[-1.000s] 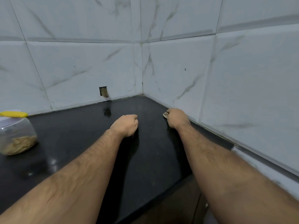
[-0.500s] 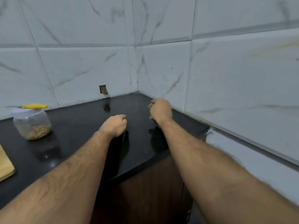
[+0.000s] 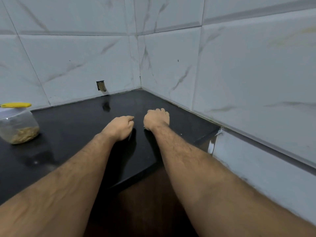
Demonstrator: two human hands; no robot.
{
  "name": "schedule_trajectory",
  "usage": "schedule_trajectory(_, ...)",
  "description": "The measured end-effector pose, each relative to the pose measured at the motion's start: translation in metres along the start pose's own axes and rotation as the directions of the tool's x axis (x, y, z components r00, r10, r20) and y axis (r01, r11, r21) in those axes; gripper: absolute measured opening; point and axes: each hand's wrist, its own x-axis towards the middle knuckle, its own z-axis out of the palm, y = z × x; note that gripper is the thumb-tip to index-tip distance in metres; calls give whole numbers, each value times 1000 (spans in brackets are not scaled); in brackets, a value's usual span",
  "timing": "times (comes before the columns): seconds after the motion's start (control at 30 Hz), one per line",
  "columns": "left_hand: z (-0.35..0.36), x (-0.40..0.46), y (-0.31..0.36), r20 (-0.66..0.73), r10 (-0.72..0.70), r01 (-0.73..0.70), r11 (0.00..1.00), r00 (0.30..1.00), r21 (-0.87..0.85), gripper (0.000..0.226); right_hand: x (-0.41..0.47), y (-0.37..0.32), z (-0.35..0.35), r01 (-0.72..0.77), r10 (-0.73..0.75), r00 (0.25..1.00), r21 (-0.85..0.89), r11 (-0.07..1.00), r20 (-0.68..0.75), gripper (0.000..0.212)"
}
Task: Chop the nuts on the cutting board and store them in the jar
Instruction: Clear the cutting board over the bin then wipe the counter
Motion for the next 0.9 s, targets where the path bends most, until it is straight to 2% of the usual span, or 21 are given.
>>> schedule_trajectory(0.3, -1, -48, 48, 0, 63, -62, 996, 998, -57, 46, -80, 87, -36, -239, 239, 971, -24, 971, 3, 49)
schedule_trajectory(0.37, -2, -58, 56, 2, 77, -77, 995, 997, -58, 46, -99, 88, -41, -256, 255, 967, -16, 967, -20, 42)
schedule_trajectory(0.47, 0, -69, 63, 16, 96, -95, 994, 995, -62, 45, -120, 70, -51, -206, 212, 975, 81, 975, -68, 24)
schedule_trajectory(0.57, 4, -69, 62, -3, 107, -107, 992, 994, -70, 45, -129, 40, -52, -93, 118, 990, 265, 960, -78, 24)
schedule_trajectory(0.6, 5, -68, 59, -20, 105, -106, 992, 994, -69, 43, -132, 29, -49, -37, 60, 995, 272, 962, -76, 25)
schedule_trajectory(0.7, 8, -64, 49, -33, 65, -67, 996, 997, -66, 37, -135, 10, -31, 102, -95, 994, 124, 987, -63, 31)
schedule_trajectory(0.8, 11, -62, 45, -16, 23, -24, 998, 1000, -63, 40, -121, 20, -25, 49, -51, 998, 70, 996, 28, 36)
schedule_trajectory(0.9, 16, -53, 55, -9, 40, -40, 998, 999, -56, 41, -106, 36, -24, 32, -34, 999, 81, 996, 17, 39)
